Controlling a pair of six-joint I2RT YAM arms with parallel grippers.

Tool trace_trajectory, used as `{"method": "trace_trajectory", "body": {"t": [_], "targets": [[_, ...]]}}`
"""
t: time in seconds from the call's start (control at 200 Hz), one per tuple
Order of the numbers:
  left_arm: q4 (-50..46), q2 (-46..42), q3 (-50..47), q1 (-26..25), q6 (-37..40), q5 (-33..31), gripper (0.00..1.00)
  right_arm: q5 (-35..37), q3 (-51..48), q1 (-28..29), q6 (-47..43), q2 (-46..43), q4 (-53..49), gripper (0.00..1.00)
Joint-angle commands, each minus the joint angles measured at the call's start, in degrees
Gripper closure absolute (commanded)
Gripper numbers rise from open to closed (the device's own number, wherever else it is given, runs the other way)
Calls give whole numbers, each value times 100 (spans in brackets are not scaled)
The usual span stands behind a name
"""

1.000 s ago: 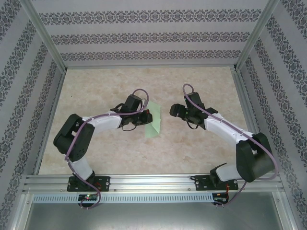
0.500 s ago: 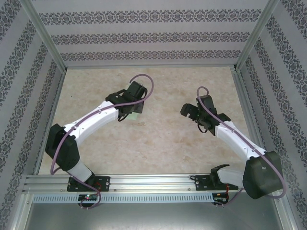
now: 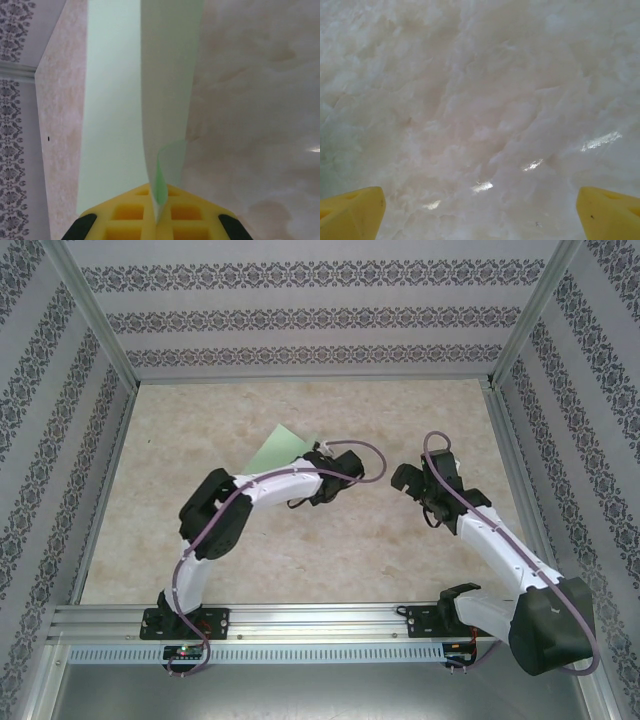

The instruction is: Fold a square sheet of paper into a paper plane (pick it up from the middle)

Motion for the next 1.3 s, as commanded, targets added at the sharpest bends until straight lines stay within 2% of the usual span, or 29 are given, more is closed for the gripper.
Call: {"method": "trace_trajectory", "body": {"t": [0.0,0.205,0.45,0.809,0.944,1.119,1.294], "targets": [[-248,260,335,-224,108,-89,98,125,-123,-79,81,-71,-26,2],[-49,513,339,-360,50,551,96,48,-106,-165,90,18,-39,2],[328,524,37,-369,-117,1561,89,12,-97,-203,130,63,-61,2],[623,492,-141,-369,-323,2524,81,-72,-79,-269,160,40,-96,2],[610,25,-146,-369,-409,2982,68,-154,-40,-281,161,25,-111,2],[1039,-1042,-491,-356,-404,4133,49,-341,107,-290,95,60,-128,2],[1748,-2039,-1124,10,-663,5081,40,-771,265,-279,-28,234,-27,3]]}}
